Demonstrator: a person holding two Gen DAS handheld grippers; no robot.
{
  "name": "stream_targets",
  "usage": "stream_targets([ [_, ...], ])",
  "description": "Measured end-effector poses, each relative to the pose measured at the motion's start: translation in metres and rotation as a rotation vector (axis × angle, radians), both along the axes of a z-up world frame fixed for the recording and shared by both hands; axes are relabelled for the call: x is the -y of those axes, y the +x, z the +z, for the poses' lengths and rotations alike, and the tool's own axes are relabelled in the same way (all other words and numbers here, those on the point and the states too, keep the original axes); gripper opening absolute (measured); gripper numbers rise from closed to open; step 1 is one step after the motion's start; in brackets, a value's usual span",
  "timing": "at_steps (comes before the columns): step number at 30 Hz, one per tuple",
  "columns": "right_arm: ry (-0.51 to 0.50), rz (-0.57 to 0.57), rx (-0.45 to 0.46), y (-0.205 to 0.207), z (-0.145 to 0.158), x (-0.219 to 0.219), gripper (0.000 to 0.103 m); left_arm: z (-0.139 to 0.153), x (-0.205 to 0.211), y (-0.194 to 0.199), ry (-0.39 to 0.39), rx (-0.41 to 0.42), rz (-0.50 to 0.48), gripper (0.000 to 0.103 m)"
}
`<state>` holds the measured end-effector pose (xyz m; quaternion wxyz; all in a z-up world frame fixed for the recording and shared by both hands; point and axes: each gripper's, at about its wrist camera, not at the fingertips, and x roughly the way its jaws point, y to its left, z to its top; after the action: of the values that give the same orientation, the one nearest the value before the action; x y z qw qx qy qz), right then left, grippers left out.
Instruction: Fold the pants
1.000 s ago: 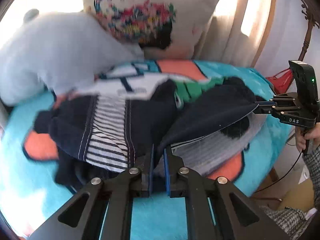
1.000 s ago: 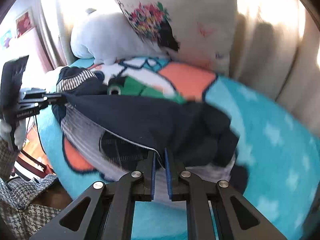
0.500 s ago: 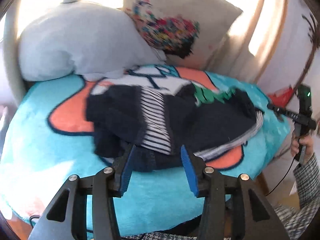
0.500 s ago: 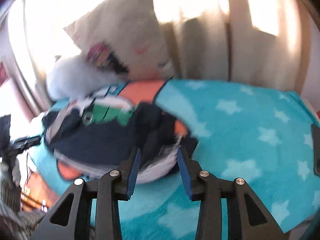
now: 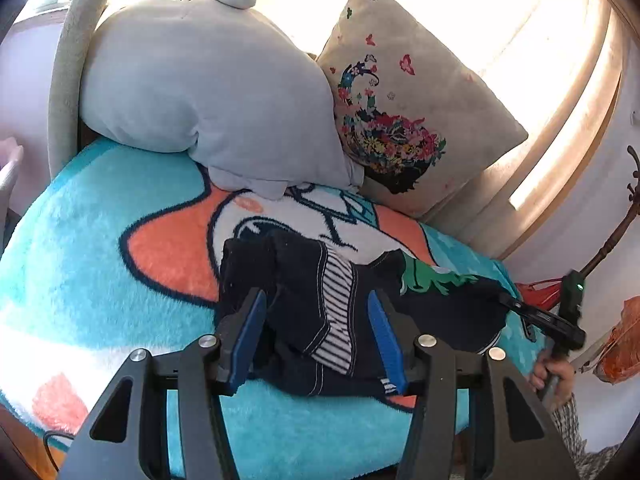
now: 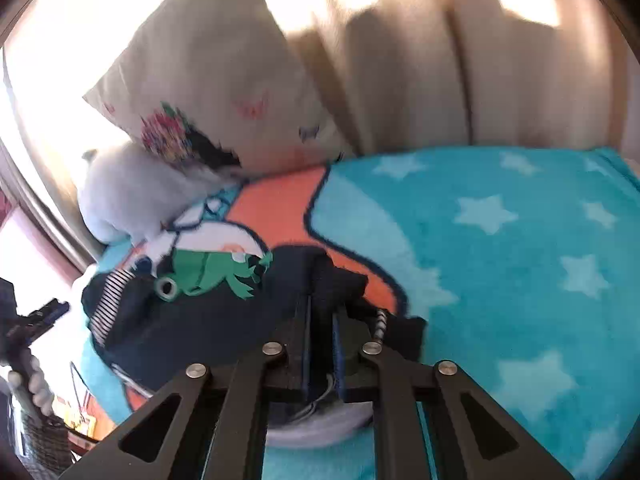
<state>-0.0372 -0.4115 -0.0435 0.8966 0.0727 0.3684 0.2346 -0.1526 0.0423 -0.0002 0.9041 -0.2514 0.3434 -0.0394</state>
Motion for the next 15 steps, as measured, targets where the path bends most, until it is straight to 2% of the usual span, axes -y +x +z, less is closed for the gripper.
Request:
stream_targets([
  [4,-0.02,-0.055,-0.036,-0.013,-0.001,0.019,0.011,-0.006,-0.002,0.007,-0.028,-0.01,-0.008,0.052],
  [6,-0.038,-0.08,-0.056,-0.013,-0.011,0.026,0.017,-0.009,-0.002,0.008,-0.031,-0.019,-0.006,0.052],
  [7,-0.023,-0.094,-0.065,-0.013,-0.014,0.031,0.036,-0.01,-0.003,0.008,-0.032,-0.024,-0.006,0.052],
  [8,0.011,-0.113,-0.072,-0.014,-0.017,0.037,0.061,-0.01,-0.003,0.007,-0.031,-0.027,-0.003,0.052],
  [9,0.052,-0.126,-0.071,-0.014,-0.019,0.042,0.069,-0.01,-0.004,0.005,-0.031,-0.026,0.001,0.052],
  [10,0.09,-0.134,-0.074,-0.013,-0.021,0.046,0.073,-0.01,-0.005,0.004,-0.033,-0.024,0.005,0.052],
  [12,0.15,-0.122,-0.108,-0.008,-0.03,0.044,0.073,-0.008,-0.007,0.002,-0.04,-0.017,0.015,0.052],
  [14,0.157,-0.104,-0.134,0.001,-0.038,0.034,0.073,-0.008,-0.009,0.001,-0.045,-0.015,0.031,0.052],
  [15,0.154,-0.082,-0.147,0.008,-0.042,0.025,0.068,-0.008,-0.01,0.002,-0.047,-0.018,0.042,0.052],
])
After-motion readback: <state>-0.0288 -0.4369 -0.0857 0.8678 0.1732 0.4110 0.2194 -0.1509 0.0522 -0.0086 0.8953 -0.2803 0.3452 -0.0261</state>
